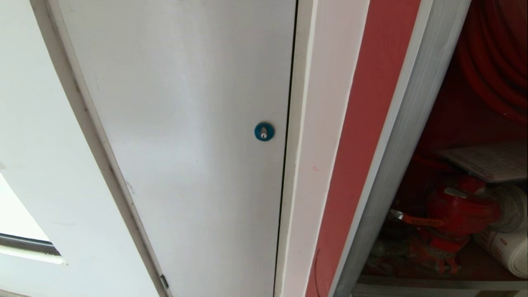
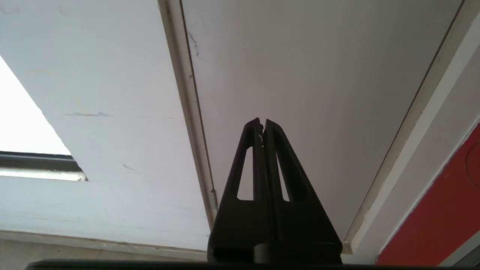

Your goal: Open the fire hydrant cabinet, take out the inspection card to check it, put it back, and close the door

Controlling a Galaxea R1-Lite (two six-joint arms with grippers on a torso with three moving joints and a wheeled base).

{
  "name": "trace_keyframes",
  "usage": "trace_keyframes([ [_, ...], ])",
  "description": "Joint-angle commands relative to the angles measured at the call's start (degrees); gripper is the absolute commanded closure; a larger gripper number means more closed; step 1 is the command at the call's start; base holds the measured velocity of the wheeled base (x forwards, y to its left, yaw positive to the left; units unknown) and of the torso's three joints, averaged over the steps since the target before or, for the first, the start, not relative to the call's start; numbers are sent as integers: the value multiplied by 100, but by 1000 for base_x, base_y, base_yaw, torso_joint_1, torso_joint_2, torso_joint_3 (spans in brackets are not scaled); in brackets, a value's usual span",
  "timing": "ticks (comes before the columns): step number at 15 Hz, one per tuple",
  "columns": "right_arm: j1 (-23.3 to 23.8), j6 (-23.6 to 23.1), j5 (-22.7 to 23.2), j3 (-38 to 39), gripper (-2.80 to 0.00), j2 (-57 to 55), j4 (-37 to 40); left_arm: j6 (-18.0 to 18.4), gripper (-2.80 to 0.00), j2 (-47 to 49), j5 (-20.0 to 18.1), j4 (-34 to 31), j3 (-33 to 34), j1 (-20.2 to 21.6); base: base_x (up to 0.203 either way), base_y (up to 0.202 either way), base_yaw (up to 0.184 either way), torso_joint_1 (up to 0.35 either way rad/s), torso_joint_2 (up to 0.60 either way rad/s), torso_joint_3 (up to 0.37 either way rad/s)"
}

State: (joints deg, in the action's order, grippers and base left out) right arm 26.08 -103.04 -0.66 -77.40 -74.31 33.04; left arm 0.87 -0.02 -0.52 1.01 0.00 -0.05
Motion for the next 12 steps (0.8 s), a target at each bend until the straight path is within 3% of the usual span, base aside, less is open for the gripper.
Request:
trace_keyframes([
  [1, -6, -59, -20, 32, -280, 92, 19, 1, 0, -6, 0, 4, 35, 3, 0, 0, 0, 0, 0, 0],
  [12, -9, -58, 6, 570, -280, 197, -54, 1, 0, -6, 0, 4, 35, 0, 0, 0, 0, 0, 0, 0],
])
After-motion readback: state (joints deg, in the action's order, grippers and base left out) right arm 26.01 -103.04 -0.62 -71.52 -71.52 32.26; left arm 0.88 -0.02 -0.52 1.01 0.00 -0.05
